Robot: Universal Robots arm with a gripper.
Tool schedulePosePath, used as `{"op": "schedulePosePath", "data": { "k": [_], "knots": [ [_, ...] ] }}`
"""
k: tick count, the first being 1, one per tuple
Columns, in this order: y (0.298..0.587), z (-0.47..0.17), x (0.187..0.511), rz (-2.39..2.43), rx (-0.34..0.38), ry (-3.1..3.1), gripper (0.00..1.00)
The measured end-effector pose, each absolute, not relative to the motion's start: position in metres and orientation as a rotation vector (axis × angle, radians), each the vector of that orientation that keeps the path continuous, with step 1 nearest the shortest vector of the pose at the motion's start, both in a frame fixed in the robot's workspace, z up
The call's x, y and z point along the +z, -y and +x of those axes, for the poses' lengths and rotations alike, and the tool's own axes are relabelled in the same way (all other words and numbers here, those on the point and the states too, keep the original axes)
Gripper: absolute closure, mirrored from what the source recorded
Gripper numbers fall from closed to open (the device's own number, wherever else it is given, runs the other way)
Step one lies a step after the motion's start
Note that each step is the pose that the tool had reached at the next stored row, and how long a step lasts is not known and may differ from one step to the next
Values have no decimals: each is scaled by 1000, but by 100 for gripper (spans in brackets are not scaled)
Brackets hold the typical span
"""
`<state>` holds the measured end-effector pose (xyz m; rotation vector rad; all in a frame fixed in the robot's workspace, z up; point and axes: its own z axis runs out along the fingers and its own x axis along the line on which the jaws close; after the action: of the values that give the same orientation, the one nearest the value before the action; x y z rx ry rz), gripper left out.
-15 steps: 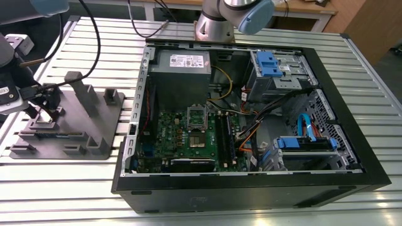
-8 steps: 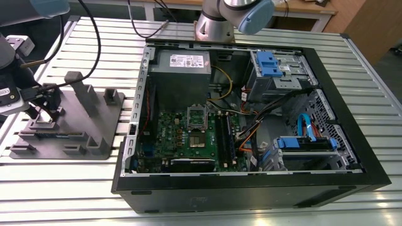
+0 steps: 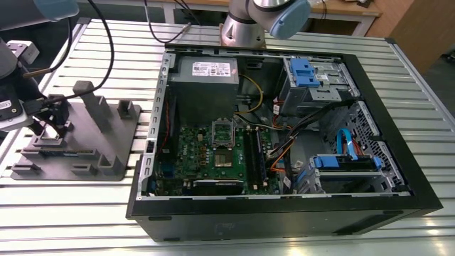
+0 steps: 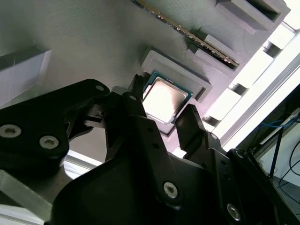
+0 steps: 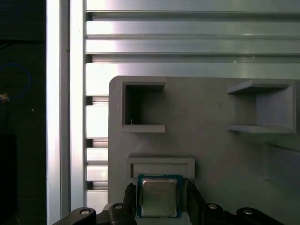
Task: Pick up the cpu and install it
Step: 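Pick up the cpu and move it towards the insertion slot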
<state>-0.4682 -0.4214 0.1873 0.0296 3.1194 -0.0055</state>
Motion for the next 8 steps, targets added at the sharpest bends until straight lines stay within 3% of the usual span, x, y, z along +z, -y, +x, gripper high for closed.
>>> {"op": "schedulePosePath", "data": {
  "k": [8],
  "knots": [
    [422, -468, 187, 60, -6, -3119, 45]
  ]
}}
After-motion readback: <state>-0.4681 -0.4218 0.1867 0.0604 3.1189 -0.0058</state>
